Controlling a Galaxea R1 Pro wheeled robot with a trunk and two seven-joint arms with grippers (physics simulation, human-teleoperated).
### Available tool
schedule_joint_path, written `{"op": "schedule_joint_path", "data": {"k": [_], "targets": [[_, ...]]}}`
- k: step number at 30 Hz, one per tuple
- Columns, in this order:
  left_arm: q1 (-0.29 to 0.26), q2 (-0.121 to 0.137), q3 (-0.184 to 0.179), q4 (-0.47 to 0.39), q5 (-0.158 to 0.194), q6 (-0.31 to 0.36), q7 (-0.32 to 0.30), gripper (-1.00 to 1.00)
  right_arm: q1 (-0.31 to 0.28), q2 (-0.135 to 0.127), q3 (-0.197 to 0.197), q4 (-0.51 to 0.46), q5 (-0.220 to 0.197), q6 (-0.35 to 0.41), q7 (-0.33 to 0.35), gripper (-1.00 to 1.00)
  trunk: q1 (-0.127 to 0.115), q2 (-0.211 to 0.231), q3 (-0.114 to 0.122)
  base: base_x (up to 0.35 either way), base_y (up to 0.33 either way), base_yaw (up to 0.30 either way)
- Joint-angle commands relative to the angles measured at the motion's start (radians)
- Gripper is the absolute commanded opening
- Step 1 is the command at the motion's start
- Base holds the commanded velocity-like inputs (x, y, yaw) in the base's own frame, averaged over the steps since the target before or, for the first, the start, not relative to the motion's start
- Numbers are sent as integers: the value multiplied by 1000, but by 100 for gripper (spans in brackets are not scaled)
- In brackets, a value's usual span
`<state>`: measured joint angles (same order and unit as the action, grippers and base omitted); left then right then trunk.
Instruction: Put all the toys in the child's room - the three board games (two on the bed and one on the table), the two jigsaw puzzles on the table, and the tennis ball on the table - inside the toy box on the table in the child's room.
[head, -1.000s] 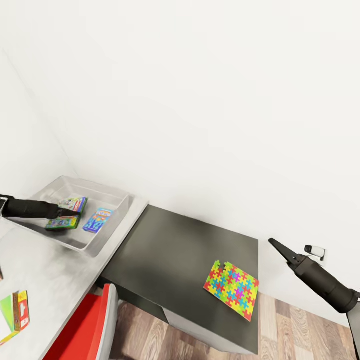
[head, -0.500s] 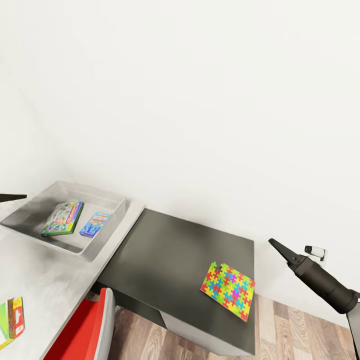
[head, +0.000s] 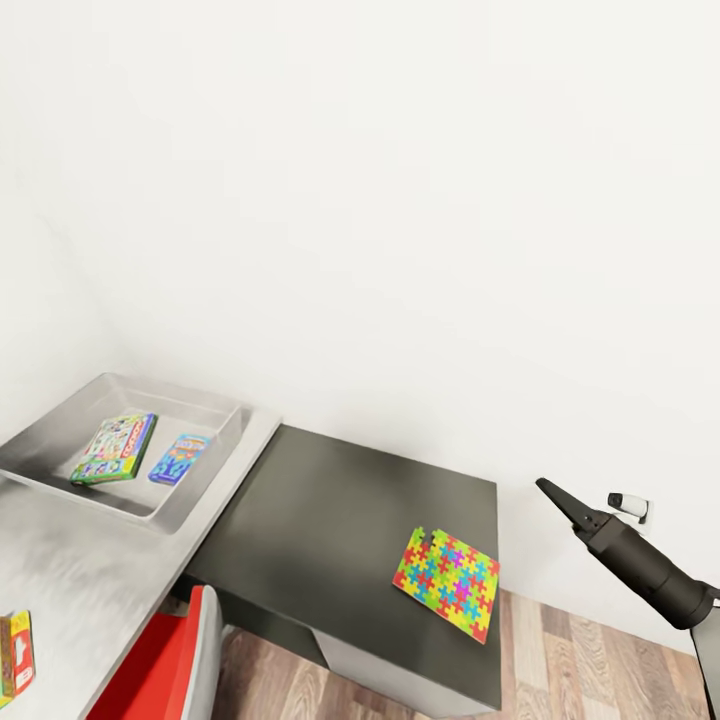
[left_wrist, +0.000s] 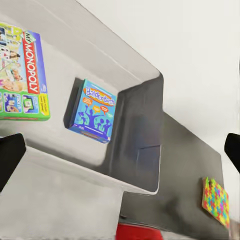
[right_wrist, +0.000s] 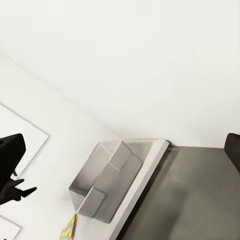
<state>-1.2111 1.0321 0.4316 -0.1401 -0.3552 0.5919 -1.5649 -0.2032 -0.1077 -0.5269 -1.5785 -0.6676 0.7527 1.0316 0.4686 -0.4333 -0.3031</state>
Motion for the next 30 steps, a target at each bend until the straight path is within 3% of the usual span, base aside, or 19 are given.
{"op": "schedule_joint_path", "data": {"k": [1, 7, 16, 22, 30], "targets": [[-2, 2, 9, 25, -10, -1, -6, 100, -1, 0, 0, 0, -4, 6, 1, 100, 1, -2, 0, 0, 0, -90], [-2, 6, 9, 128, -12, -62, -6, 100, 0, 2, 0, 0, -5, 4, 1, 100, 1, -2, 10, 0, 0, -90], [-1, -1, 7, 141, -18, -85, -6, 100, 2, 18, 1, 3, -3, -1, 6, 100, 1, -2, 24, 0, 0, -90], [0, -33, 7, 142, -22, -107, -6, 100, 8, 28, -1, 13, -1, -3, 7, 100, 1, -2, 34, 0, 0, -90], [-1, -41, 7, 142, -22, -131, -6, 100, 8, 30, -1, 11, -1, -3, 5, 100, 1, -2, 47, 0, 0, -90]]}}
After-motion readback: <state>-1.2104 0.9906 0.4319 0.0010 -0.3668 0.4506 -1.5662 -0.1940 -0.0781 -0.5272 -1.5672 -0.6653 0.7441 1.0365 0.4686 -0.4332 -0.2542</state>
